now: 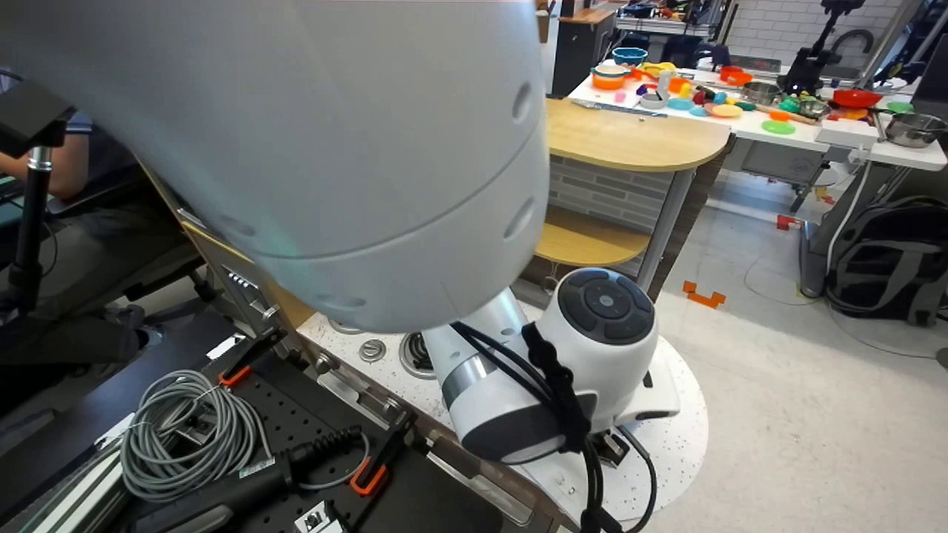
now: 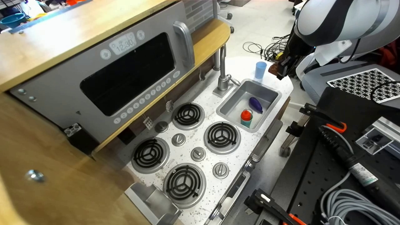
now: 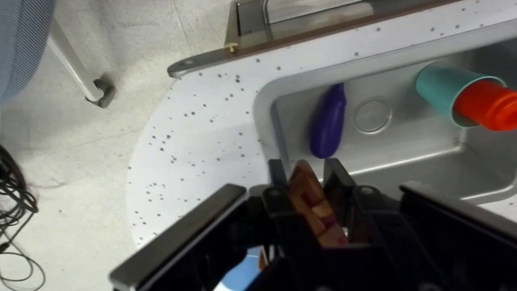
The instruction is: Get the brown object from the stove and move it to the right end of the sink
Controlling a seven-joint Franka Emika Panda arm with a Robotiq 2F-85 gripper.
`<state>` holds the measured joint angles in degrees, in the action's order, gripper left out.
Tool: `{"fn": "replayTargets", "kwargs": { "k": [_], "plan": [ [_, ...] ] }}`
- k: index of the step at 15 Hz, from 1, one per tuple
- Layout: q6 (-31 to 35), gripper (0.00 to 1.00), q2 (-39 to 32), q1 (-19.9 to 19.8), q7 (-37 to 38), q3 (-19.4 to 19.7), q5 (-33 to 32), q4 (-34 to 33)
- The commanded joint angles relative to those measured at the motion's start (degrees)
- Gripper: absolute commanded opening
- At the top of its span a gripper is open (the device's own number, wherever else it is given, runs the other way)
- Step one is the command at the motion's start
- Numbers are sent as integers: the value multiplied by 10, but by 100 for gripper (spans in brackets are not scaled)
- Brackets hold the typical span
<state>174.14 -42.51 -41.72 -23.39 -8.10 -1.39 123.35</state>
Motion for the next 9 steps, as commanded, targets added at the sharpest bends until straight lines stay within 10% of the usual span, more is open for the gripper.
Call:
{"fn": "replayTargets", "kwargs": {
  "k": [1,9],
  "plan": [
    [34,7,-57,2,48,32,11,-43],
    [41,7,-146,11,92,53,7,-135]
  ]
}}
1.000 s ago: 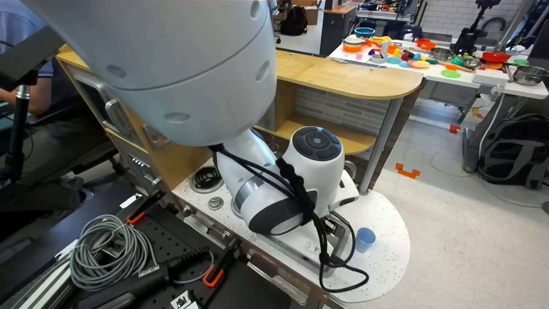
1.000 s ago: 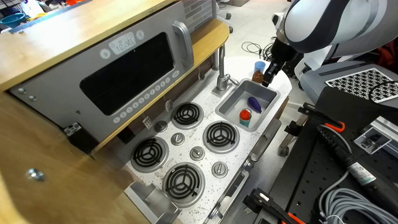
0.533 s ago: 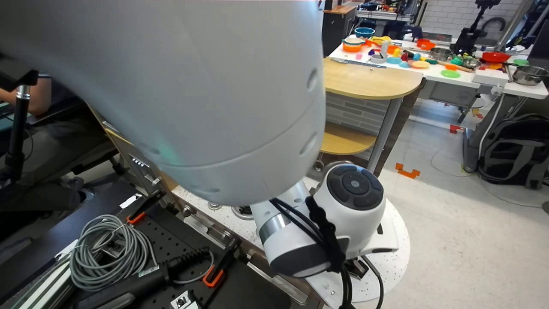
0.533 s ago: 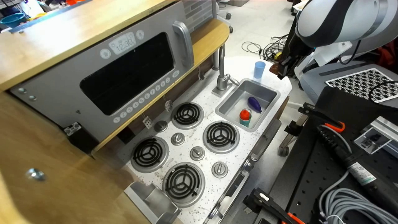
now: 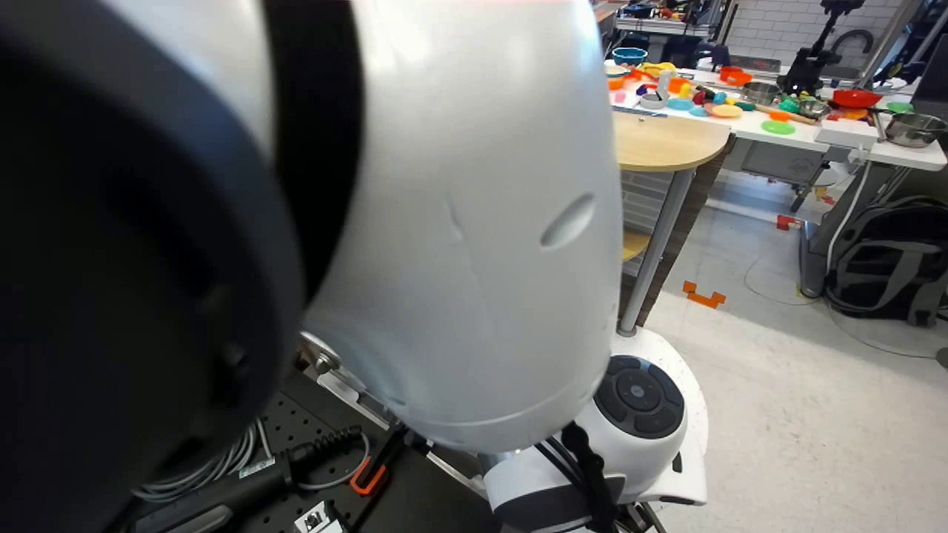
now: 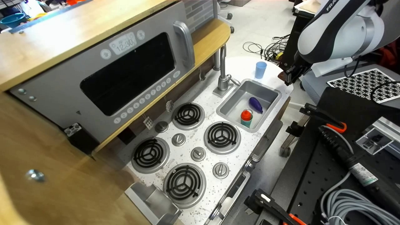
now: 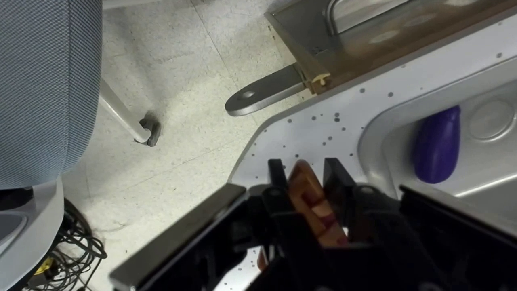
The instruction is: Get the brown object from the stove and move it to the right end of the sink
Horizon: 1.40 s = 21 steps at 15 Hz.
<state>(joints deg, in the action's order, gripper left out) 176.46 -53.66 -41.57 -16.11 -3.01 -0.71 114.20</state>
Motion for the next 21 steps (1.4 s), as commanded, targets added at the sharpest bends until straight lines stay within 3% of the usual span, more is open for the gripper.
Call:
{"fn": "replayTargets", "kwargs": {
  "k": [1,5,6,8,13,21],
  "plan": [
    [18,7,-43,12,23,1,0,-55],
    [15,7,-74,25,36,3,2,-92],
    [12,54,-80,27,39,2,3,-99],
    [13,61,-88,28,40,-2,1,-106],
    [32,99,-50,-1,22,-46,-4,-68],
    [27,100,68,-103,23,-185,-3,55]
  ]
}}
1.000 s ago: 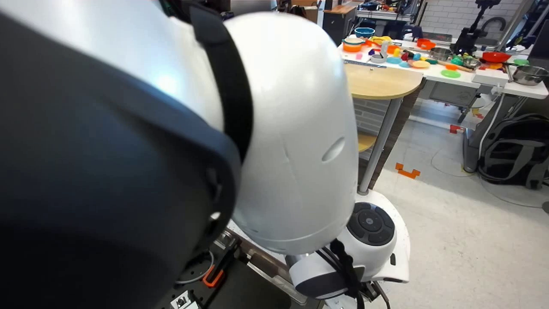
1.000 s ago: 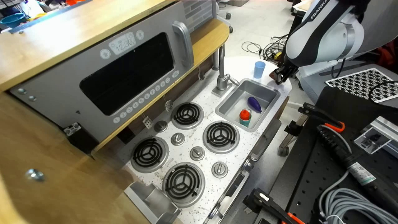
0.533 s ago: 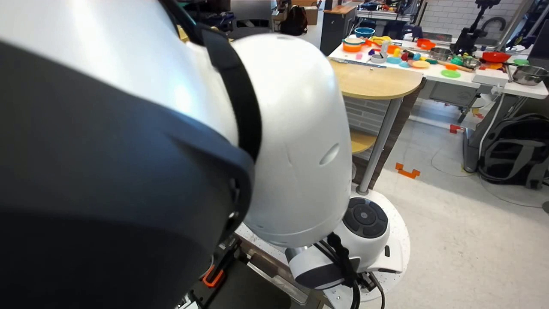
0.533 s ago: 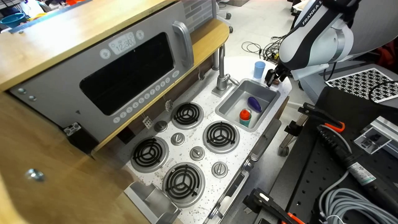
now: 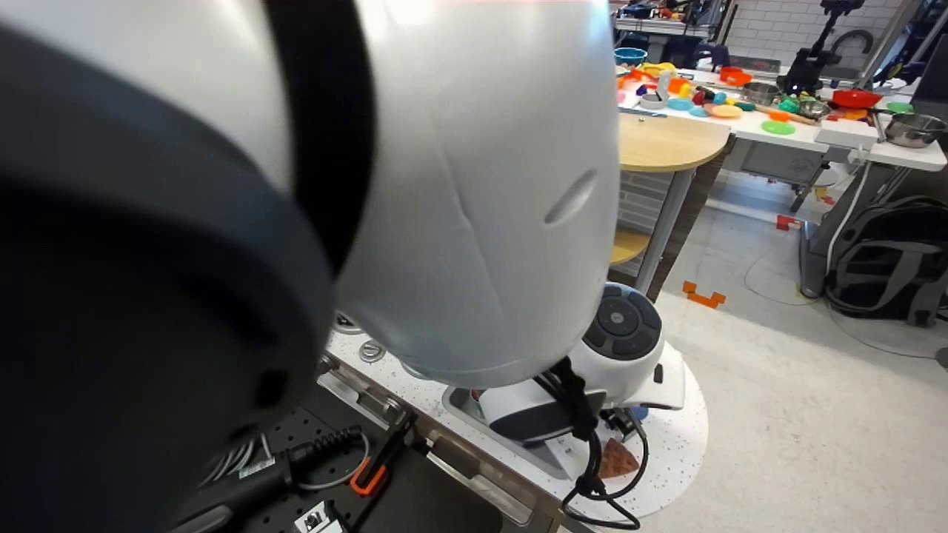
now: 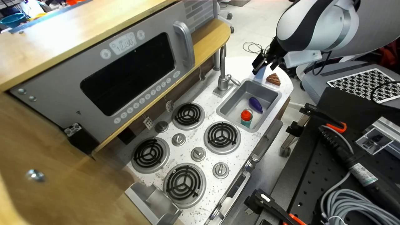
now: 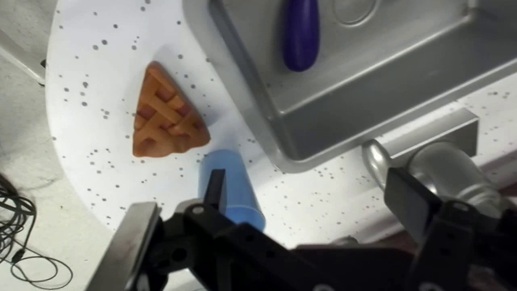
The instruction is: Get the brown object from the stove and move it to the right end of the sink
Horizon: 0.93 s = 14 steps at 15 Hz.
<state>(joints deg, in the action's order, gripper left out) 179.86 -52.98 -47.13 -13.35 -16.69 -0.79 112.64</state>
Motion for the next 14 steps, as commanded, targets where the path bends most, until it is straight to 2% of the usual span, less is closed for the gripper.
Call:
{"fn": "replayTargets", "kwargs": {
  "k": [1,4,7,10,13,14],
  "plan": [
    [-21,100,73,-66,-7,-68,-2,84],
    [-72,100,118,-106,-20,-119,6,127],
    [-169,100,160,-146,-55,-180,35,151],
    [-241,100,211,-147,-91,-208,81,157],
    [-284,100,269,-122,-116,-206,125,151],
    [-286,100,294,-105,-123,-193,128,154]
  ]
}}
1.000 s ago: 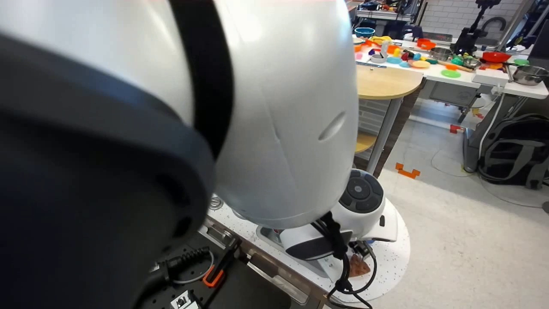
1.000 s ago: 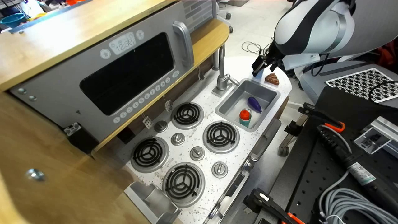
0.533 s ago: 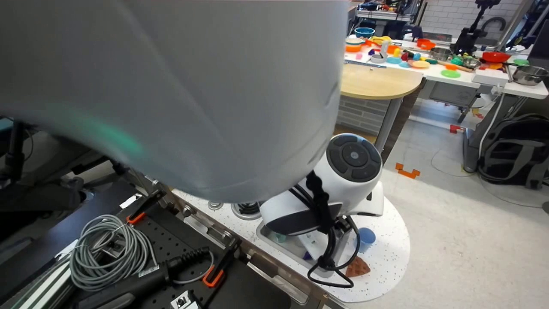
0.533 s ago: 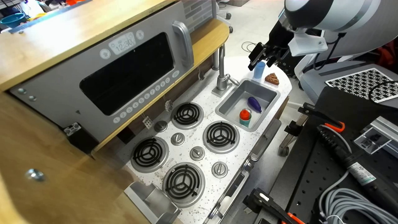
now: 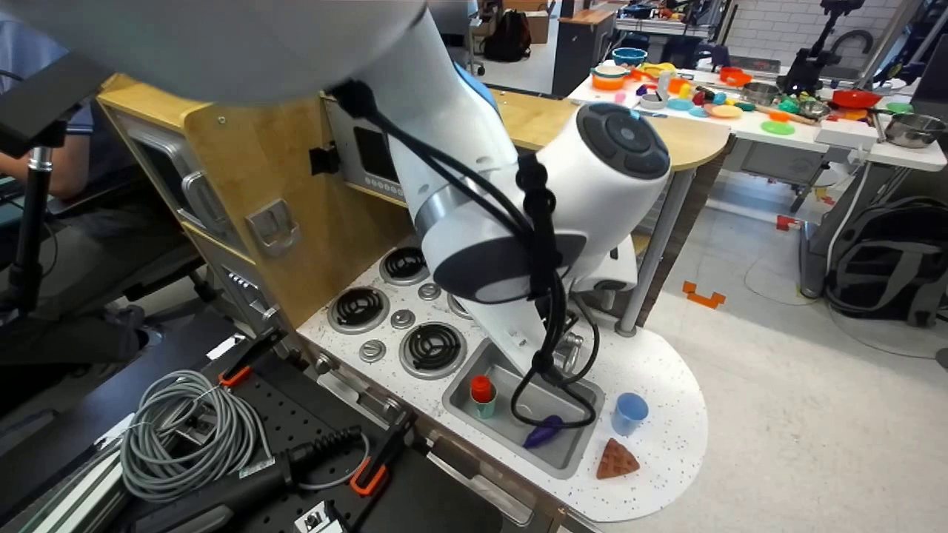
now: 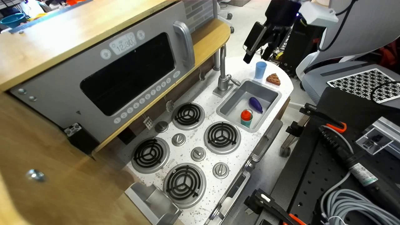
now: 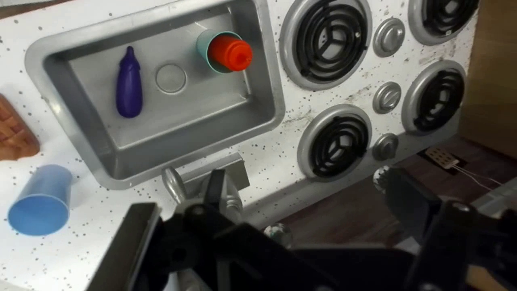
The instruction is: Get the brown object from the stove and move it to the right end of the sink
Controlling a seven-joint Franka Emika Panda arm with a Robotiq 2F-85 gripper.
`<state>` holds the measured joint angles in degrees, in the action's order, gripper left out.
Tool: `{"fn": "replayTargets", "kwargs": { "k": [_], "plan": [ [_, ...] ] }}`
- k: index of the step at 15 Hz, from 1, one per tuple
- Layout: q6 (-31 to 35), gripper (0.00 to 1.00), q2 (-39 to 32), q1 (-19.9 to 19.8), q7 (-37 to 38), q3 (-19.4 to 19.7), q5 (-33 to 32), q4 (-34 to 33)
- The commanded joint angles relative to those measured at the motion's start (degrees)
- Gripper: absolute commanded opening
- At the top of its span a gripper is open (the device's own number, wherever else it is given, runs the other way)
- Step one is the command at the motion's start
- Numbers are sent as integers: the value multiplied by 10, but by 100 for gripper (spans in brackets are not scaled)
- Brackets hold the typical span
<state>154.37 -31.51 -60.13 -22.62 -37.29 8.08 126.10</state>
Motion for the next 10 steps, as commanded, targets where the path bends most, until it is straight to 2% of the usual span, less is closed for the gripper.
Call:
{"fn": "replayTargets", "kwargs": {
  "k": [1,5,6,7,10],
  "plan": [
    [-30,100,105,45,-36,30,34,26],
    [-63,100,173,119,-61,106,32,39],
    [-38,100,135,144,-70,125,56,16],
    [-48,100,149,164,-70,147,53,19],
    [-52,100,165,180,-69,164,50,28]
  ]
}}
